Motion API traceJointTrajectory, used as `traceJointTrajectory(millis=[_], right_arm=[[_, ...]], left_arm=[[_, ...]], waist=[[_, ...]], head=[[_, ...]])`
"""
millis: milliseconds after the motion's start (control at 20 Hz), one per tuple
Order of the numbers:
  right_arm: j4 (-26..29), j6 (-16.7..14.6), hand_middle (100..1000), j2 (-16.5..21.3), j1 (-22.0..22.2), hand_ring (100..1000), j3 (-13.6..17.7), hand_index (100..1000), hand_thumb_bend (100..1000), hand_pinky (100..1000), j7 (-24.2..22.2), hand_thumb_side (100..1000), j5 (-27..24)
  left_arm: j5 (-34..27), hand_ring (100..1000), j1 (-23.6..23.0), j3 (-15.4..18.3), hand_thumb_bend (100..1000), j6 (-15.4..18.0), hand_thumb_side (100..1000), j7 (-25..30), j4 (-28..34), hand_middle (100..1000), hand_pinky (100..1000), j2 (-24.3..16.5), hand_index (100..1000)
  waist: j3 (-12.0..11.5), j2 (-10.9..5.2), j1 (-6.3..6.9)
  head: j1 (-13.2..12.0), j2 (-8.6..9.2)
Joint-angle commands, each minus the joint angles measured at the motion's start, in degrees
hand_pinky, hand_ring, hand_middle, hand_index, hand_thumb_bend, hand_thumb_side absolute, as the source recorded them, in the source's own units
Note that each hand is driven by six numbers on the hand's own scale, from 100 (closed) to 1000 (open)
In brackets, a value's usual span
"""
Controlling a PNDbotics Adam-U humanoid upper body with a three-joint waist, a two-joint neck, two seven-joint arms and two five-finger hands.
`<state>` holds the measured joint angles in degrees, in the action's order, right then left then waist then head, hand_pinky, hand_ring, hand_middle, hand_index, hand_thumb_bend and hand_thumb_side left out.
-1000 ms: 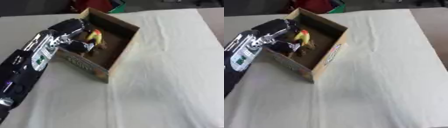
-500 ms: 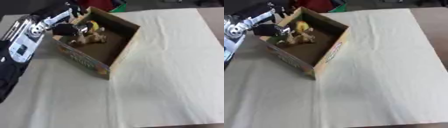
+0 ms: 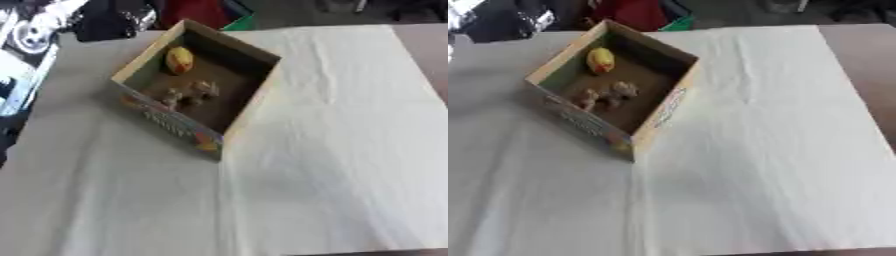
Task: Pick up objects on the table and place them in the box.
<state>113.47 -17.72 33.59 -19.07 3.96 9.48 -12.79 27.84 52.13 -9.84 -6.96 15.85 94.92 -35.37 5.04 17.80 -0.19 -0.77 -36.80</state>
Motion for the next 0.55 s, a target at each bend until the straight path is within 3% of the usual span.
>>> traceJointTrajectory(millis=[50, 150, 250, 550], right_arm=[[1.1, -0.1, 641, 1.6, -0.1, 1000, 1.0, 791, 100, 812, 0.6, 897, -0.3], [1.1, -0.2, 643, 1.9, -0.2, 1000, 1.1, 790, 100, 812, 0.9, 900, -0.4], [1.1, -0.5, 645, 2.3, -0.3, 1000, 1.2, 790, 100, 812, 1.4, 889, -0.5], [1.1, -2.0, 655, 3.0, -0.7, 1000, 1.7, 793, 100, 806, 3.5, 881, -0.4]], left_arm=[[-6.1, 657, -2.9, 3.6, 100, -3.8, 740, -6.5, 10.3, 663, 558, -3.4, 808], [-10.8, 637, -7.2, 5.6, 100, -6.7, 728, -12.8, 16.8, 647, 555, -4.2, 794], [-15.5, 624, -10.8, 7.4, 100, -6.6, 744, -19.6, 19.0, 640, 546, -4.3, 789], [-24.9, 596, -20.7, 11.7, 100, 2.7, 732, -39.1, 19.7, 621, 524, -2.9, 763]], waist=[[-0.6, -1.55, -0.17], [-1.2, -1.70, -0.24], [-1.8, -1.87, -0.31], [-2.9, -2.33, -0.57]], head=[[0.7, -0.75], [0.9, -1.08], [1.0, -1.48], [1.2, -2.50]])
